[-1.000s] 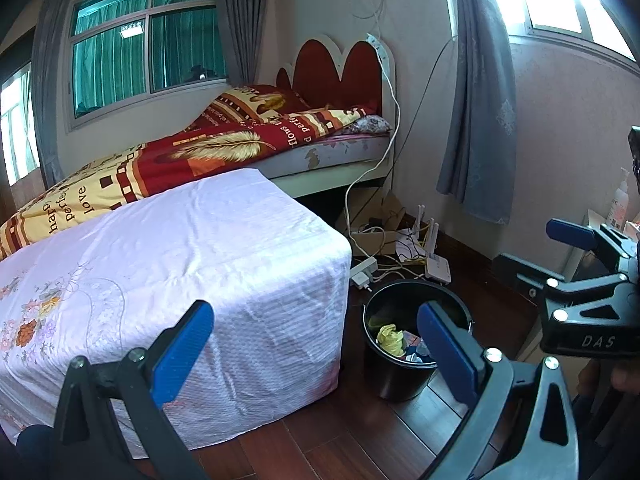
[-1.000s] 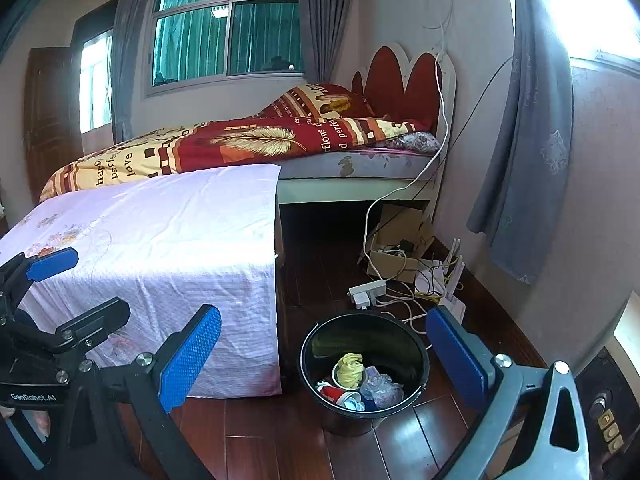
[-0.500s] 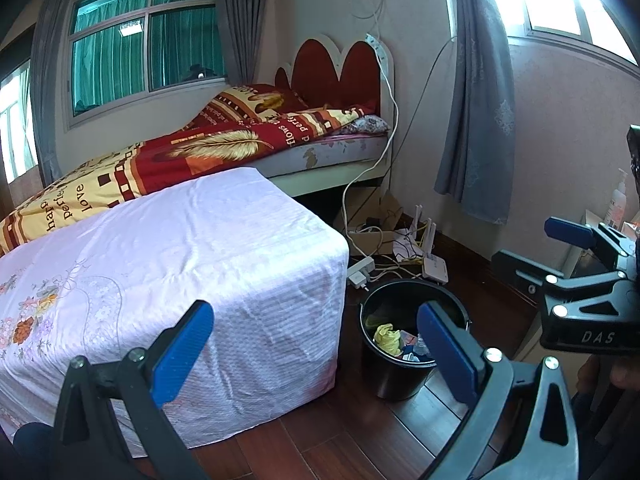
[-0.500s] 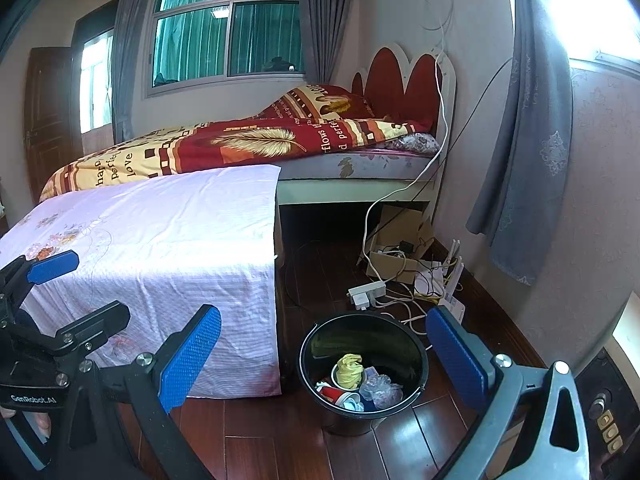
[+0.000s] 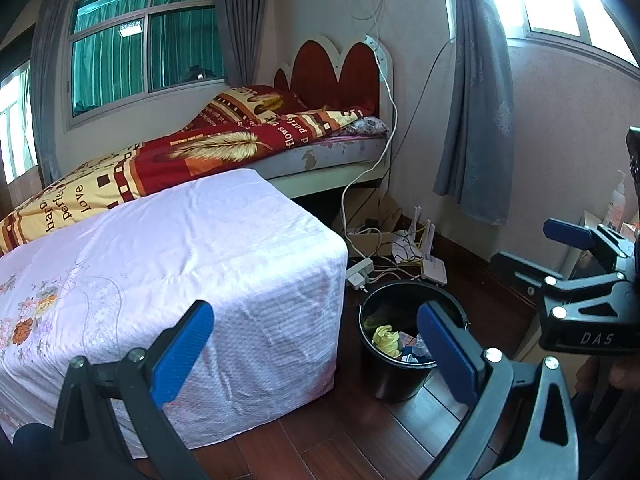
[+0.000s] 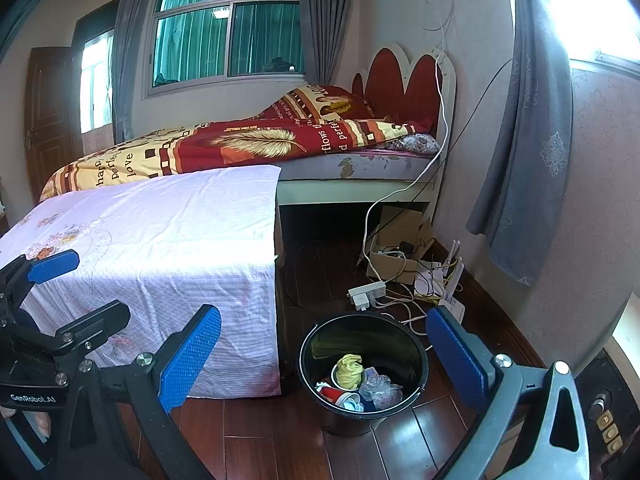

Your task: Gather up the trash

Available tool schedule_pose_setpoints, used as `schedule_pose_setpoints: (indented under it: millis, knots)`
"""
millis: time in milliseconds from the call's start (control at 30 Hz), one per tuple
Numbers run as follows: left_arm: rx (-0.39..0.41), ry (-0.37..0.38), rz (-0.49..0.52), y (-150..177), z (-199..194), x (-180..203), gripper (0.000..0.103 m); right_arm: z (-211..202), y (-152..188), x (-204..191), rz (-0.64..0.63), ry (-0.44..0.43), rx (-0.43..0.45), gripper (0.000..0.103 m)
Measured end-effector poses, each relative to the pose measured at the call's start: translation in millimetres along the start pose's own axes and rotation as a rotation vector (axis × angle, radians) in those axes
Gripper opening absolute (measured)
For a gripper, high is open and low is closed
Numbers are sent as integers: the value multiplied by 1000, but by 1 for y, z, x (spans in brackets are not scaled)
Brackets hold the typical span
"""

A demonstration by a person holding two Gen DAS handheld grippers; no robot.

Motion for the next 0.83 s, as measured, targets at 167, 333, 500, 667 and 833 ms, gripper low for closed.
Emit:
schedule_pose_setpoints:
  millis: [167,333,500,667,833]
  knots:
    - [1,-2,1,-1,0,2,102,0,0,1,-1,0,-1,103]
    - [15,-7,8,-2,-1,3,102,0,0,0,-1,-1,0,103]
    - [27,-1,14,-3,0,4,102,-2,0,2,-6,-2,1,103]
    - [41,10,15,-3,-2,4,102,-2,-1,3,-7,0,2,103]
    - [37,3,7,-4,-3,4,102,0,0,1,-10,0,-4,103]
Point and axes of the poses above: each gripper's, at about its wrist camera, not at the fingertips, and z roughly the way its jaws point, x to its right, y to its underside, the point moved 4 cm from there along z, roughly the way its jaws point, and after that the axes turned 11 degrees about -y, right-handed, at the moved point
